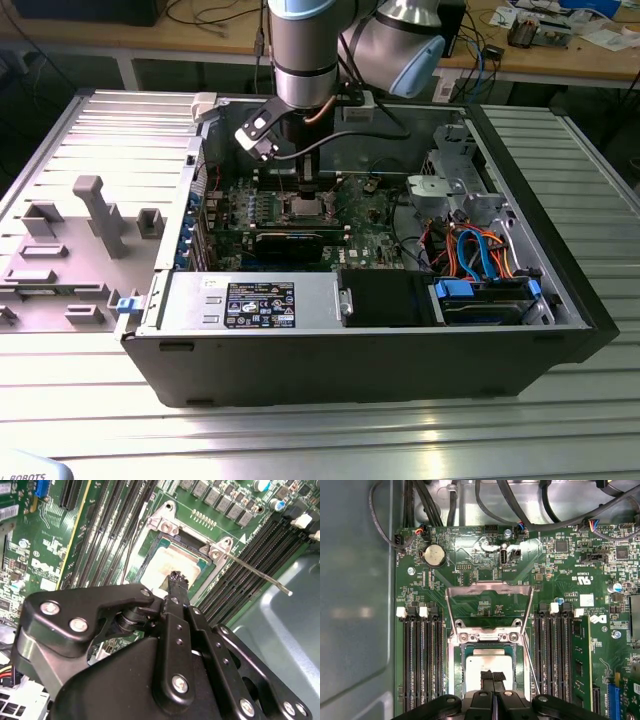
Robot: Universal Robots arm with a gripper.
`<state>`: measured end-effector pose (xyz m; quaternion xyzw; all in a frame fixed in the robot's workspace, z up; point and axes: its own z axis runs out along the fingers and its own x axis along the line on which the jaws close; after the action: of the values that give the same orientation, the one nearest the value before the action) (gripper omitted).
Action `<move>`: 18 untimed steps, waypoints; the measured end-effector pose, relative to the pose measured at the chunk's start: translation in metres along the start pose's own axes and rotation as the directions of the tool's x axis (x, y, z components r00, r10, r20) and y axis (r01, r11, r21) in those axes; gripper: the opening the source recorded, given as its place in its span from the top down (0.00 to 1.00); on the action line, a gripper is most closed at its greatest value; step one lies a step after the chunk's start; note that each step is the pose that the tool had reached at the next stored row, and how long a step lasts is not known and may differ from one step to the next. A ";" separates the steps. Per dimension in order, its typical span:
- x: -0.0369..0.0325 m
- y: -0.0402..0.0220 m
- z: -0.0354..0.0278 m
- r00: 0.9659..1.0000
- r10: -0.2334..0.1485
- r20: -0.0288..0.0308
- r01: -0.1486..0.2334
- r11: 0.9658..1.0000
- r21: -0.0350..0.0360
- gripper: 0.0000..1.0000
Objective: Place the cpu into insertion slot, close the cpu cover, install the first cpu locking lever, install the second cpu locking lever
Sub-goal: 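Close the cpu cover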
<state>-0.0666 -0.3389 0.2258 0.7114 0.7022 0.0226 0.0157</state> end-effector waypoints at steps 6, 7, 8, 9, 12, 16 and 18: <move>0.0001 0.0016 -0.0001 1.000 0.000 0.000 0.000 1.000 0.011 0.89; 0.0001 0.0016 -0.0007 1.000 0.000 0.000 0.000 1.000 0.011 0.89; 0.0001 0.0016 -0.0013 1.000 0.000 0.000 0.000 1.000 0.011 0.89; 0.0001 0.0016 -0.0013 1.000 0.000 0.000 0.000 1.000 0.011 0.89; 0.0001 0.0016 -0.0014 1.000 0.000 0.000 0.000 1.000 0.011 0.89; 0.0003 0.0017 -0.0029 1.000 0.000 0.003 0.000 1.000 0.011 0.89; 0.0006 0.0017 -0.0047 1.000 0.000 0.008 0.000 1.000 0.011 0.89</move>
<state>-0.0651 -0.3384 0.2306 0.7116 0.7023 0.0159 0.0145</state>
